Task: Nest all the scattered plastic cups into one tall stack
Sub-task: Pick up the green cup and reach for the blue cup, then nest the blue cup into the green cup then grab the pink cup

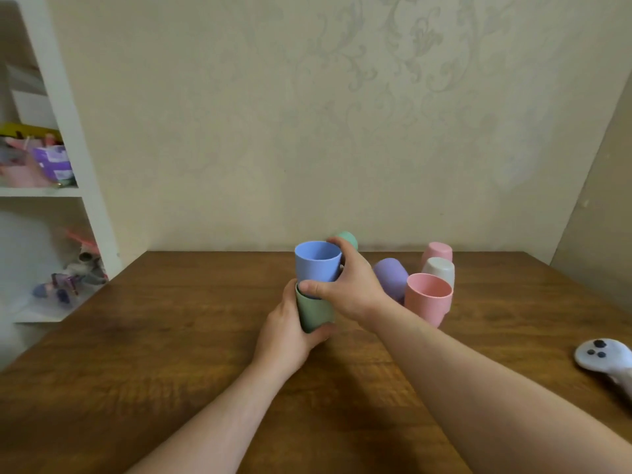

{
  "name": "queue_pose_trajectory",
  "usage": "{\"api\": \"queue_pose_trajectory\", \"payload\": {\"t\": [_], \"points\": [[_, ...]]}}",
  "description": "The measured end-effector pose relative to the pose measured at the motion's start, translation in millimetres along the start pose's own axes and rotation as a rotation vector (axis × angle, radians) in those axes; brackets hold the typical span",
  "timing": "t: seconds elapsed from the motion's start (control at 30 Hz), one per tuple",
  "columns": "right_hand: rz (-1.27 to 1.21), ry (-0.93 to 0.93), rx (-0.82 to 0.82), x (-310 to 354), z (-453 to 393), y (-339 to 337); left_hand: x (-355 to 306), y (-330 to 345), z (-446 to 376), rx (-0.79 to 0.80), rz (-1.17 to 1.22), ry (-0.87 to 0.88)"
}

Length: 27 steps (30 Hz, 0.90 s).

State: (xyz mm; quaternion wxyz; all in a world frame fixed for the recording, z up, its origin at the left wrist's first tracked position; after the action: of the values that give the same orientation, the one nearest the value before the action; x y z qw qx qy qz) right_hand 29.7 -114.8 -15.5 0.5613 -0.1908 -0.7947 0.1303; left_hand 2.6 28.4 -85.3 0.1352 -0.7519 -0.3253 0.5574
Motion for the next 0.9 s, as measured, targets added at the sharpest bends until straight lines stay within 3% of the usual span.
{"api": "queue_pose_trajectory", "payload": {"t": [0.23,0.33,0.53,0.63,0.8,0.9], "points": [[-0.033,0.044,-0.006,-16.3,12.8,5.1,-0.3,-10.8,-21.9,0.201,0.177,-0.136],[-0.092,0.080,0.002,-17.3,19.5,10.4,-17.1,-0.8,-24.0,0.112,0.418,-0.161],[-0.105,0.127,-0.010,-18.4,22.0,-0.8,-30.9,26.5,-16.6,0.037,0.653,-0.205],[-0.030,0.102,0.028,-19.8,24.3,-11.4,-32.5,30.8,-15.5,0.029,0.635,-0.190],[0.186,0.043,0.283,4.8,20.1,-50.0,-29.7,34.9,-21.0,0.017,0.637,-0.198],[0.432,-0.134,0.065,23.6,8.9,-99.8,-30.1,37.8,-17.5,0.008,0.560,-0.130]]}}
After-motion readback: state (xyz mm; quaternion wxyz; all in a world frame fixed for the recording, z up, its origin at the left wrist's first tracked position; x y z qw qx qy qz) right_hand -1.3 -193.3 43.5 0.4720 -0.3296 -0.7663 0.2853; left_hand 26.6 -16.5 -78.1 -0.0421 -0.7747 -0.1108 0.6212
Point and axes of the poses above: each hand's wrist, its own z-axis away from the middle knuckle, its own y-axis out of the palm, x = y × z, the point moved 3 cm from there along -z, towards the middle knuckle, and after that the axes turned 7 degrees about -x, right-handed, at the moved point
